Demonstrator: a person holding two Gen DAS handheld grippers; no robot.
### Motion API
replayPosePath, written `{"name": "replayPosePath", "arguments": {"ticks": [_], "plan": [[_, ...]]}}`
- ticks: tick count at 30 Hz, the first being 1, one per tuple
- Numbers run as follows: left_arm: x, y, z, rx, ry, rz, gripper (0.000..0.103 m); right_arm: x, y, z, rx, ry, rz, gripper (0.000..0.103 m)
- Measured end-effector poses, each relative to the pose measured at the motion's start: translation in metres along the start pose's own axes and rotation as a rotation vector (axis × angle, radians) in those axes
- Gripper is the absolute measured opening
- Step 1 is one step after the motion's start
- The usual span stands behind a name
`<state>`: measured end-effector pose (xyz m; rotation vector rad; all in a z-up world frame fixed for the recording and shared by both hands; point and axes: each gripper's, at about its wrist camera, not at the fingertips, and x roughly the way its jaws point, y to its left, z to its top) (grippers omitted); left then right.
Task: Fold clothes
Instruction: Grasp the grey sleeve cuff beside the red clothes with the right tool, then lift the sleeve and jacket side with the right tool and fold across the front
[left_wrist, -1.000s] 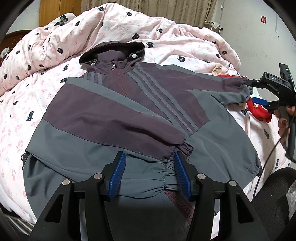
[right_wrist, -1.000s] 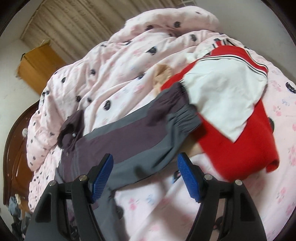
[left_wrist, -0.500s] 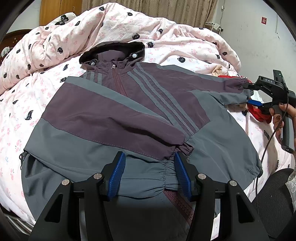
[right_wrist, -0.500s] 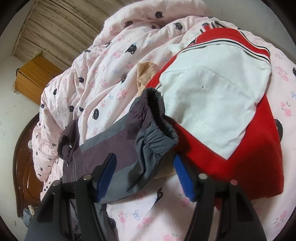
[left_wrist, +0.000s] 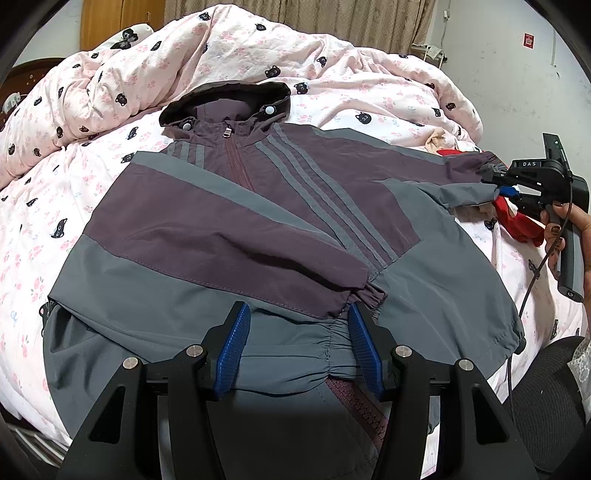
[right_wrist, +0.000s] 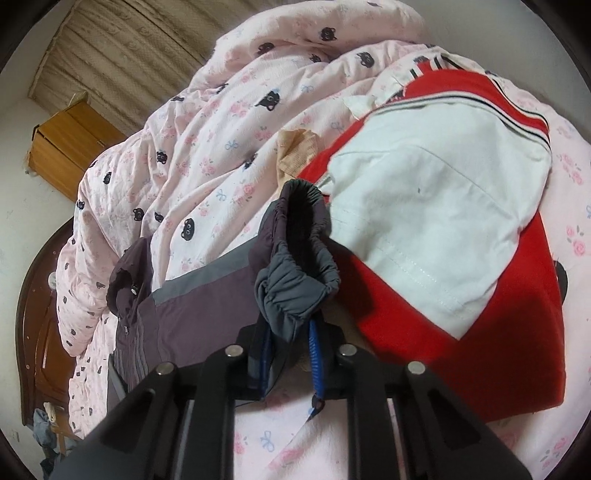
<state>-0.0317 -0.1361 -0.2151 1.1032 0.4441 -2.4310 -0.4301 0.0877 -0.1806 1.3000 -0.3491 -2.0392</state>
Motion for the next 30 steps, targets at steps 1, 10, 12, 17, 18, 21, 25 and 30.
{"name": "replayPosePath", "arguments": {"ticks": [1, 10, 12, 17, 18, 21, 25, 30], "plan": [[0.0, 0.0, 0.0, 0.0, 0.001, 0.0, 0.051, -0.001, 0.002, 0.0, -0.009, -0.005, 0.001, 0.016], [-0.002, -0.001, 0.002, -0.007, 0.004, 0.005, 0.051, -0.01, 0.021, -0.004, -0.102, -0.049, 0.024, 0.013], [-0.003, -0.001, 0.002, -0.008, 0.003, 0.008, 0.051, -0.011, 0.025, -0.005, -0.124, -0.052, 0.024, 0.012], [-0.008, -0.001, 0.003, -0.012, -0.007, 0.011, 0.051, -0.014, 0.037, -0.008, -0.178, -0.062, 0.037, 0.011], [-0.01, -0.002, 0.004, -0.013, -0.01, 0.011, 0.051, -0.015, 0.039, -0.009, -0.189, -0.066, 0.039, 0.011], [-0.014, -0.002, 0.005, -0.017, -0.018, 0.009, 0.051, -0.018, 0.051, -0.012, -0.232, -0.075, 0.049, 0.011], [-0.022, 0.0, 0.007, -0.02, -0.036, 0.007, 0.051, -0.025, 0.07, -0.018, -0.307, -0.094, 0.062, 0.01], [-0.039, 0.007, 0.01, -0.034, -0.071, -0.002, 0.051, -0.039, 0.101, -0.026, -0.398, -0.133, 0.075, 0.01]]}}
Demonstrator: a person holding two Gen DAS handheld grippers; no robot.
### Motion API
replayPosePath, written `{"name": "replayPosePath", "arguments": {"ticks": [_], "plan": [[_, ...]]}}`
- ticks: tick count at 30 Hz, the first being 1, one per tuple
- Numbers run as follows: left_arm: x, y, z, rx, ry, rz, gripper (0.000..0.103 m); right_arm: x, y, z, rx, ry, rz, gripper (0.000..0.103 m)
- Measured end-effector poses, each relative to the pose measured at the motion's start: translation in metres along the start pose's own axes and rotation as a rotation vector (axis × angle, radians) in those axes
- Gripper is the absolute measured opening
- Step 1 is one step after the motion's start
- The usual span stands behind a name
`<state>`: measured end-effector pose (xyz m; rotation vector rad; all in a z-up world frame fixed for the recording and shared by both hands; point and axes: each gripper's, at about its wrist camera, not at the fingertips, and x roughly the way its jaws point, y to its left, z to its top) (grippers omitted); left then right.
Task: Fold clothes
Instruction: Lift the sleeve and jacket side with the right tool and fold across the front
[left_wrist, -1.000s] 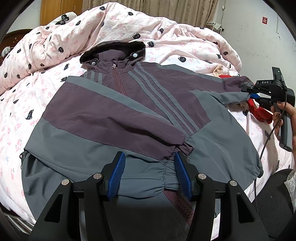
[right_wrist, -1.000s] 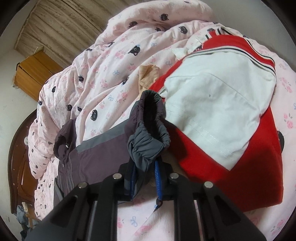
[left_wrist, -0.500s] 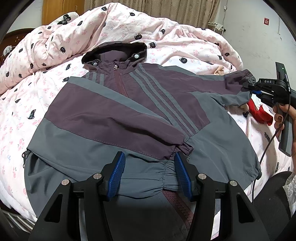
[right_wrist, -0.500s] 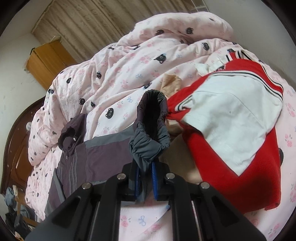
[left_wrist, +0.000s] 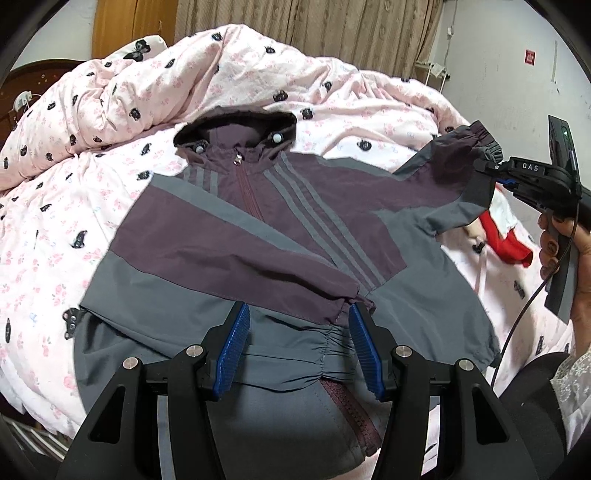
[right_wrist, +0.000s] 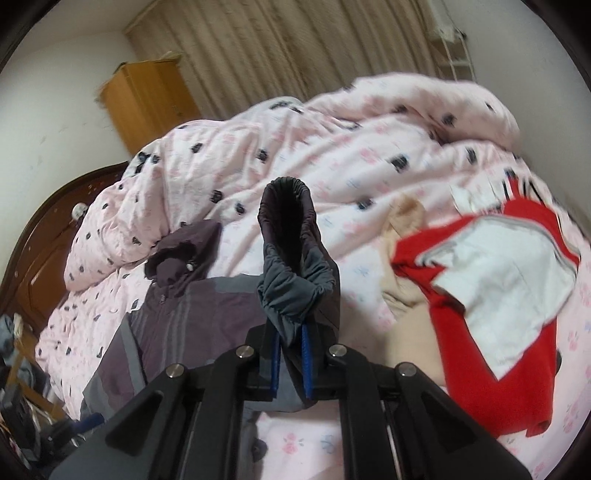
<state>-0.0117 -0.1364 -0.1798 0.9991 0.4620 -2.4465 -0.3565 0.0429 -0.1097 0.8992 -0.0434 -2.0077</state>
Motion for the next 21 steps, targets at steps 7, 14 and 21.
{"name": "replayPosePath", "arguments": {"ticks": [7, 14, 21], "plan": [[-0.022, 0.033, 0.003, -0.056, -0.047, 0.031, 0.051, 0.001, 0.041, -0.002, -0.096, 0.022, 0.044, 0.01], [-0.029, 0.075, -0.005, -0.132, -0.054, 0.089, 0.051, 0.006, 0.087, -0.012, -0.22, 0.059, 0.08, 0.01], [-0.033, 0.103, -0.013, -0.183, -0.062, 0.117, 0.051, 0.005, 0.133, -0.018, -0.333, 0.091, 0.118, 0.01]]}}
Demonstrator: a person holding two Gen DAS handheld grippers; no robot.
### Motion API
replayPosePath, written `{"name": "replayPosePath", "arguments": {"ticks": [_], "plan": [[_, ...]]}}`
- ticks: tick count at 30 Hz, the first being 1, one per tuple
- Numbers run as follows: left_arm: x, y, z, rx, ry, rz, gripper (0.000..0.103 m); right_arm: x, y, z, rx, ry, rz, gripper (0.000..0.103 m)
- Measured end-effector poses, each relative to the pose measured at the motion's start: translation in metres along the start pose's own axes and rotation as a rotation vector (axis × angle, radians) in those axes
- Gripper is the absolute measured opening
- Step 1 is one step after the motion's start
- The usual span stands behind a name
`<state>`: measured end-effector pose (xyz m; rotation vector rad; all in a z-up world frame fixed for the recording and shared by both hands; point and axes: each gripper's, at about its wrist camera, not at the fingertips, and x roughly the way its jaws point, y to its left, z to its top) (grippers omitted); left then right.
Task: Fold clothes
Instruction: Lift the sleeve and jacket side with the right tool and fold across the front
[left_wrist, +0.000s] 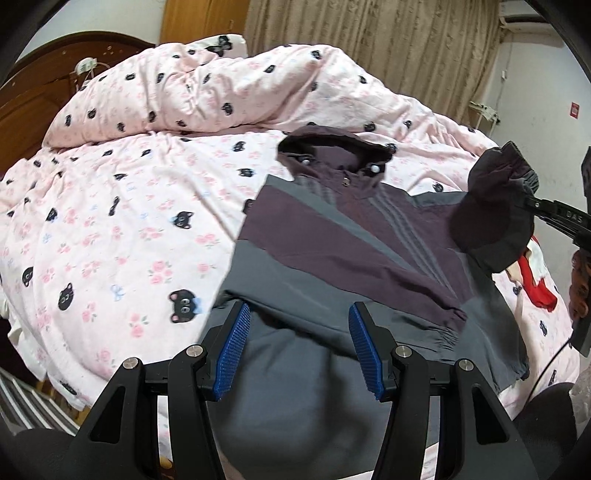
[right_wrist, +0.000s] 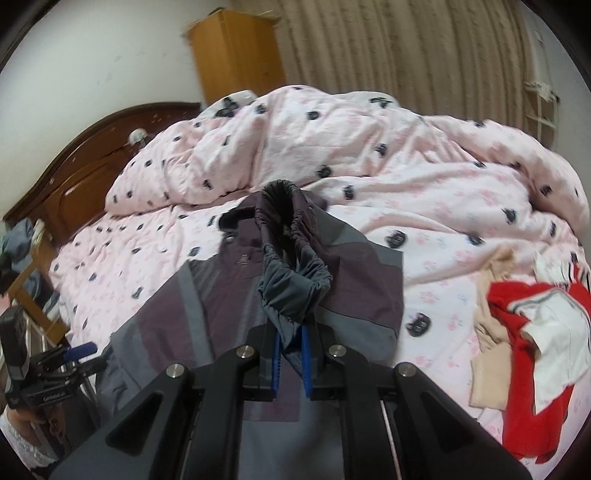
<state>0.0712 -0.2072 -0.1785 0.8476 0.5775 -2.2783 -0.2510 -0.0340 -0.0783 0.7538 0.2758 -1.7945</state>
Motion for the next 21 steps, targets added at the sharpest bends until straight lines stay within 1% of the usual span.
{"name": "replayPosePath", "arguments": {"ticks": [5, 10, 14, 21], "plan": [[0.0, 0.015, 0.001, -0.031, -0.006, 0.003, 0.051, 0.003, 0.035, 0.004, -0.075, 0.028, 0.035, 0.01], [0.0, 0.03, 0.001, -0.058, -0.014, 0.007, 0.051, 0.01, 0.072, 0.0, -0.149, 0.058, 0.071, 0.01], [0.003, 0.039, -0.002, -0.078, -0.006, 0.01, 0.051, 0.02, 0.1, -0.007, -0.207, 0.09, 0.098, 0.009], [0.006, 0.045, -0.009, -0.088, 0.007, 0.001, 0.051, 0.038, 0.139, -0.025, -0.292, 0.145, 0.133, 0.009]]}}
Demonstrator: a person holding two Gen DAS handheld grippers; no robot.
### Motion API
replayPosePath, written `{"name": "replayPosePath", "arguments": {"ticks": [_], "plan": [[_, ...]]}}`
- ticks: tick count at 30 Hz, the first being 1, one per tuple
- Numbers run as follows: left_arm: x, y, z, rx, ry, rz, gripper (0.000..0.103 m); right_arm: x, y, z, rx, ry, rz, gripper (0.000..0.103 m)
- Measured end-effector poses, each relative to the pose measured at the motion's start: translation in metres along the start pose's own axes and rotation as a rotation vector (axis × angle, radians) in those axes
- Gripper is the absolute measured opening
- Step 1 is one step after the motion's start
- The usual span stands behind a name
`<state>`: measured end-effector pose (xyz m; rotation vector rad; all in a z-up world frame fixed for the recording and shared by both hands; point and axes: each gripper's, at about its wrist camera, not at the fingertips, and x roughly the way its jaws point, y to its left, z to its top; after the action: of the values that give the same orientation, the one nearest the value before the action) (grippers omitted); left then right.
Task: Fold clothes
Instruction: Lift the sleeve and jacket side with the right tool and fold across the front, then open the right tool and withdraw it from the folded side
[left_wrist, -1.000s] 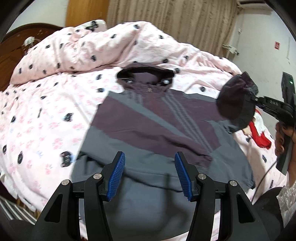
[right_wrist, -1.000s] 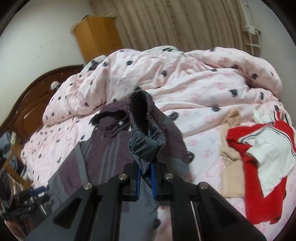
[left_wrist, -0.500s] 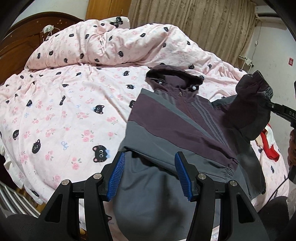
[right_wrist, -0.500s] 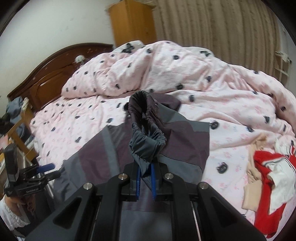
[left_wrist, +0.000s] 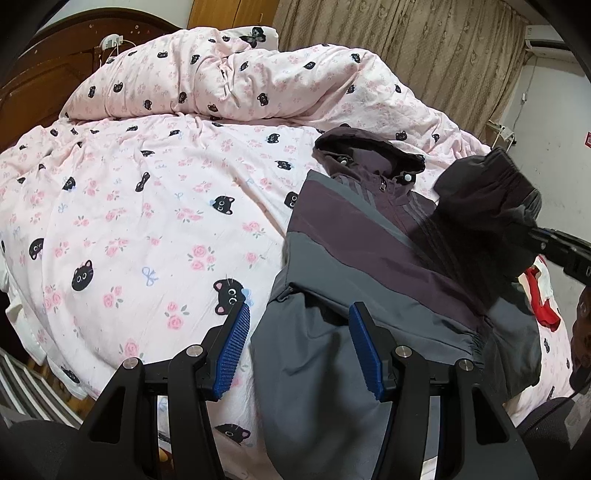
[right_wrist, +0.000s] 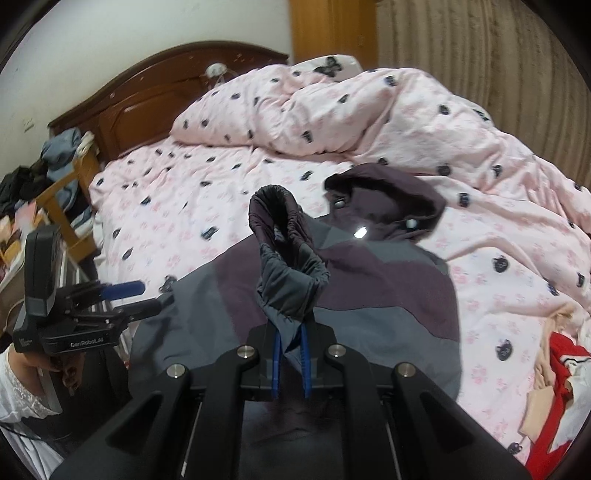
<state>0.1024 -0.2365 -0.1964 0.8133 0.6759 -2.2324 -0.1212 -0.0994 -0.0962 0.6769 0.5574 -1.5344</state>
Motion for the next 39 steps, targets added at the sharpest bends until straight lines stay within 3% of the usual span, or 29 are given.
{"name": "replayPosePath", "arguments": {"ticks": [10, 14, 25, 31, 34, 37, 38, 39], "plan": [[0.008, 0.007, -0.009, -0.016, 0.023, -0.015, 0.051, 0.029, 0.044, -0.016, -0.086, 0.063, 0.037, 0.009], [0.009, 0.008, -0.009, -0.016, 0.025, -0.021, 0.051, 0.046, 0.047, -0.025, -0.092, 0.107, 0.009, 0.009], [0.013, 0.008, -0.011, -0.022, 0.035, -0.025, 0.051, 0.062, 0.051, -0.036, -0.091, 0.143, 0.034, 0.009], [0.012, 0.007, -0.012, -0.017, 0.038, -0.024, 0.051, 0.075, 0.049, -0.046, -0.077, 0.181, 0.035, 0.014], [0.011, 0.007, -0.011, -0.014, 0.036, -0.027, 0.051, 0.072, 0.046, -0.046, -0.058, 0.182, 0.055, 0.024], [0.009, 0.005, -0.008, -0.014, 0.025, -0.032, 0.051, 0.059, 0.04, -0.045, -0.04, 0.155, 0.101, 0.053], [0.008, 0.004, -0.007, -0.015, 0.02, -0.034, 0.051, 0.053, 0.037, -0.044, -0.031, 0.138, 0.121, 0.067], [0.008, 0.003, -0.005, -0.016, 0.016, -0.037, 0.051, 0.049, 0.034, -0.043, -0.02, 0.125, 0.14, 0.072]]}}
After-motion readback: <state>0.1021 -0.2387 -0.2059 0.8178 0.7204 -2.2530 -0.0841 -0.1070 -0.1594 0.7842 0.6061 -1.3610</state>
